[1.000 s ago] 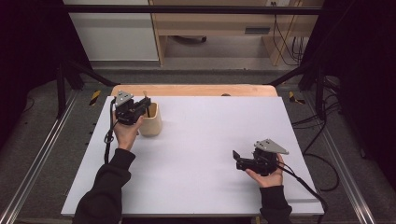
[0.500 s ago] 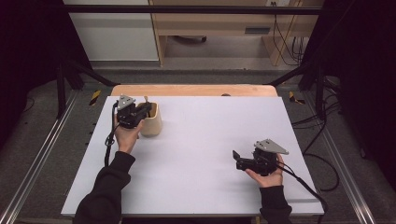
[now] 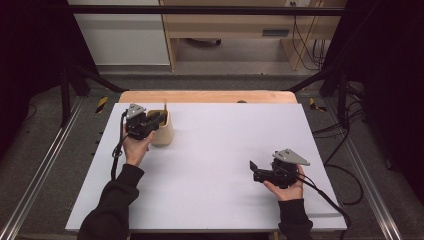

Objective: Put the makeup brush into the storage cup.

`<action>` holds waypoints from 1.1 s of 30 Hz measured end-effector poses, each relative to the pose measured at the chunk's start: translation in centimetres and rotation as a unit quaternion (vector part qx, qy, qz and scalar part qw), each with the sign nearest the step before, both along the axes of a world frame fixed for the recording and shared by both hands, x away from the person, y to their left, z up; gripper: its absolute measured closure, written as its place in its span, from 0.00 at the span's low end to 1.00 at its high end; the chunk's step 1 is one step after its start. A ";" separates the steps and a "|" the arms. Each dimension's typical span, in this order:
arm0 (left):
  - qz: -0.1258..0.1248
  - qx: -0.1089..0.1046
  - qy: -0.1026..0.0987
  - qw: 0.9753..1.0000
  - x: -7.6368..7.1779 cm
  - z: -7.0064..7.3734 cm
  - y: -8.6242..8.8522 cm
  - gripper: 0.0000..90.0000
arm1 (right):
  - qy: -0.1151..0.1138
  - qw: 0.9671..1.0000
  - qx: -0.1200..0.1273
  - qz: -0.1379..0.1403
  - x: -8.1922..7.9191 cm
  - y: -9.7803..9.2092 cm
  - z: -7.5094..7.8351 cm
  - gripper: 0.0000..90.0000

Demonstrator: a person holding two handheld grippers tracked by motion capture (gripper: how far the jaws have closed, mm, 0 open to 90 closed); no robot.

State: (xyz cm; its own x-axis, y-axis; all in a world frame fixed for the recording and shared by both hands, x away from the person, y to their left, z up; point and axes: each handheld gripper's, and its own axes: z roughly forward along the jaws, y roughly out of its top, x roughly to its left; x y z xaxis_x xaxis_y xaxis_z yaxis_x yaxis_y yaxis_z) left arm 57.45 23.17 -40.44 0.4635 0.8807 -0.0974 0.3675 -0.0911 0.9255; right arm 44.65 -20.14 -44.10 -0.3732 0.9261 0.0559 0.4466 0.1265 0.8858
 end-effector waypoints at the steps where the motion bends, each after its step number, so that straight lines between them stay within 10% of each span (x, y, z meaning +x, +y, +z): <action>1: 0.001 -0.003 -0.001 1.000 -0.1 0.0 0.0 0.78 | 0.001 1.000 0.003 0.000 0.0 0.0 0.1 0.04; 33: -0.038 -0.018 -0.023 0.999 -8.8 1.0 0.8 0.42 | -0.011 1.000 0.018 -0.003 -0.2 -0.6 0.8 0.03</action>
